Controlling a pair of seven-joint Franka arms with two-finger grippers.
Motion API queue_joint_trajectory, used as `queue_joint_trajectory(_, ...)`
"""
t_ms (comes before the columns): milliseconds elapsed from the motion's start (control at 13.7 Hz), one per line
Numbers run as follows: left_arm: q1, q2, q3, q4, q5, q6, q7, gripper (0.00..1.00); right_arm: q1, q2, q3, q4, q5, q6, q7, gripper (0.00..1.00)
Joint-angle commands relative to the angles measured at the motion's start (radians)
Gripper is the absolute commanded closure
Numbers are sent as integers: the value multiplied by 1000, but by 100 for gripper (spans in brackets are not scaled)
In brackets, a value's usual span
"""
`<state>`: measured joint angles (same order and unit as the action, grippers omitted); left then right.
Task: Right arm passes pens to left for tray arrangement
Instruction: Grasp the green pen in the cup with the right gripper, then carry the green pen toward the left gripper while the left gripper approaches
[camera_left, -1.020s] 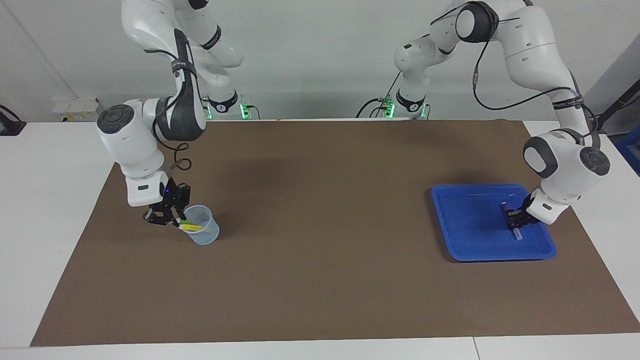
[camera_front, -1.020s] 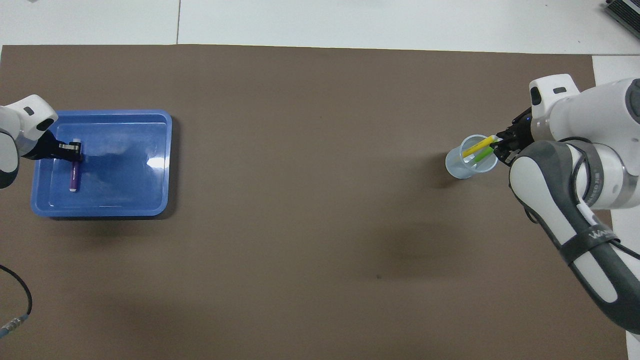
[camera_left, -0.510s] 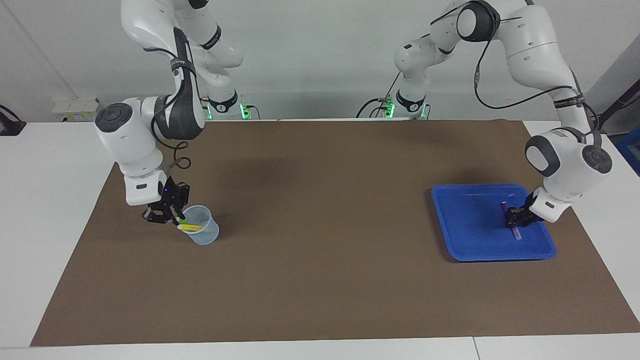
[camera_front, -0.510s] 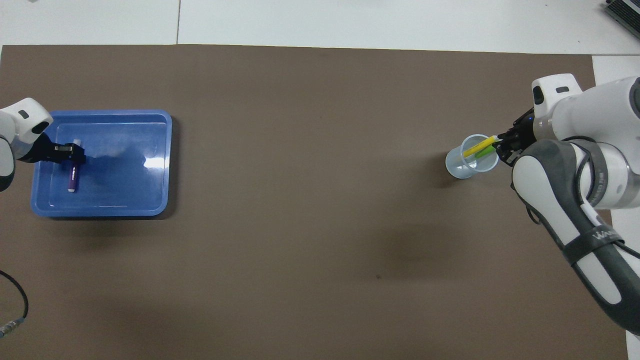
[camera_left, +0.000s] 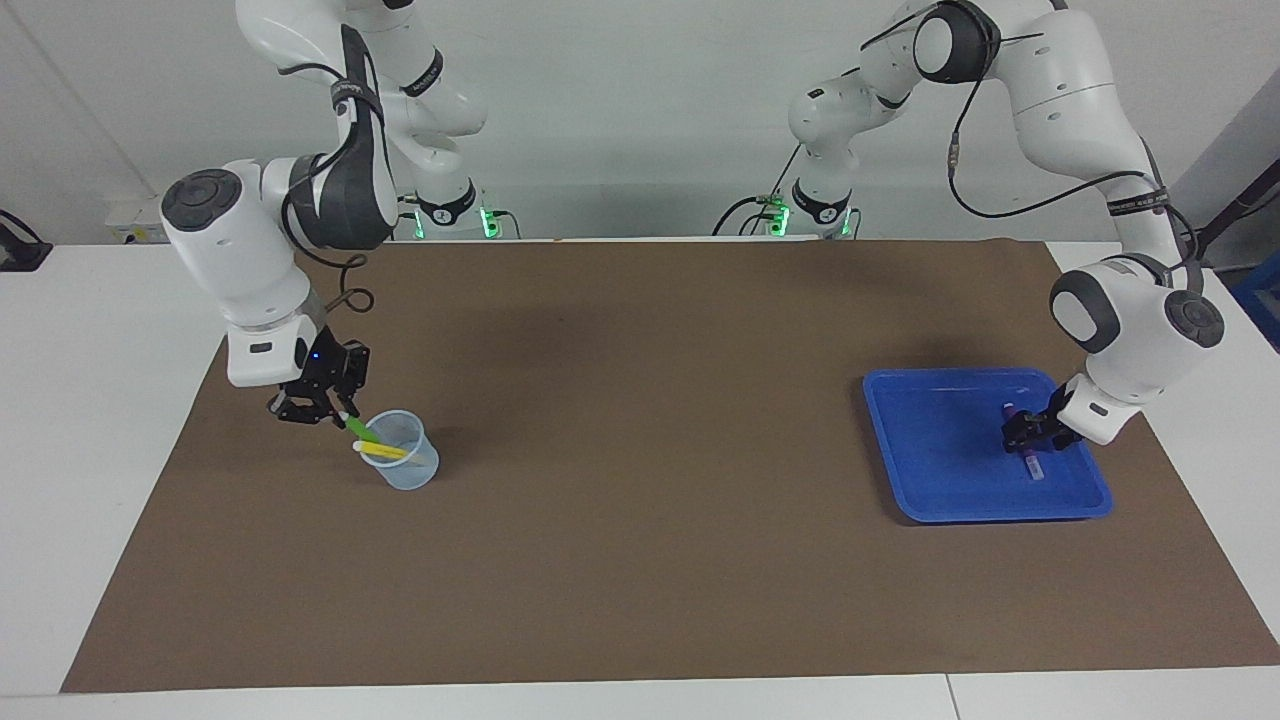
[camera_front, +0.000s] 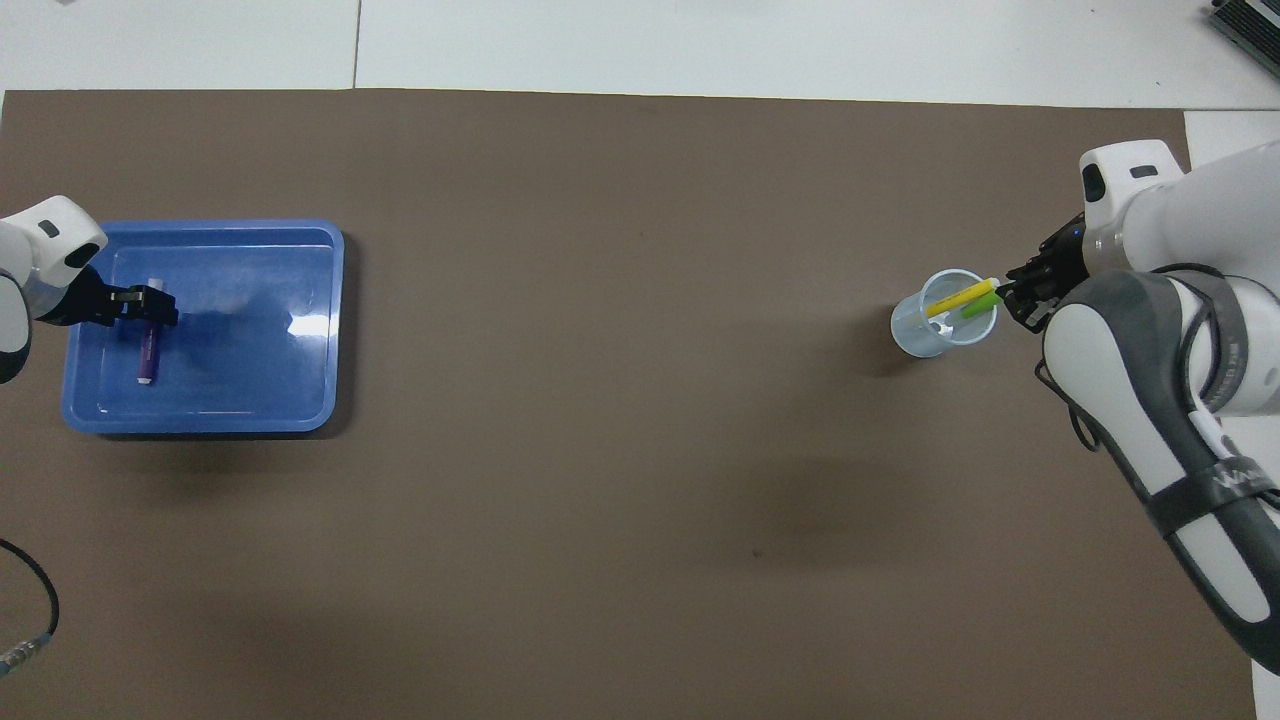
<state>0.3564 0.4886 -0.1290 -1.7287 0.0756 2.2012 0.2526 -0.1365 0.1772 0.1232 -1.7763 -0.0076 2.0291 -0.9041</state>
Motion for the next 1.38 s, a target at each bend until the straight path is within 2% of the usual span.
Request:
queue_joint_trajectory(0,4,-31,-15,-28,0,-8,17,2,-5,-9,10,75,-9,-108,49,100)
queue_joint_trajectory(218,-11,-54,-17,-28,0,-9,14,2,3,-5,13,178,-5,-231,116,100)
queue_joint_trajectory(583,-17,-76,-26,-29,0,-32,17,1,6,-7,21,251,-6,-340,235,100)
queue_joint_trajectory(1092,-25,-133,-66,-31,-5,-51,43,4,5,-5,56,258,24,-355,350,100)
queue_joint_trajectory(1165,-25,-142,-73,-34,-17,-70,43,9,5,-5,59,261,43,-360,387,100)
queue_joint_trajectory(1311,-27,-160,-86,-31,-100,-125,40,10,5,-7,59,261,95,-365,459,100)
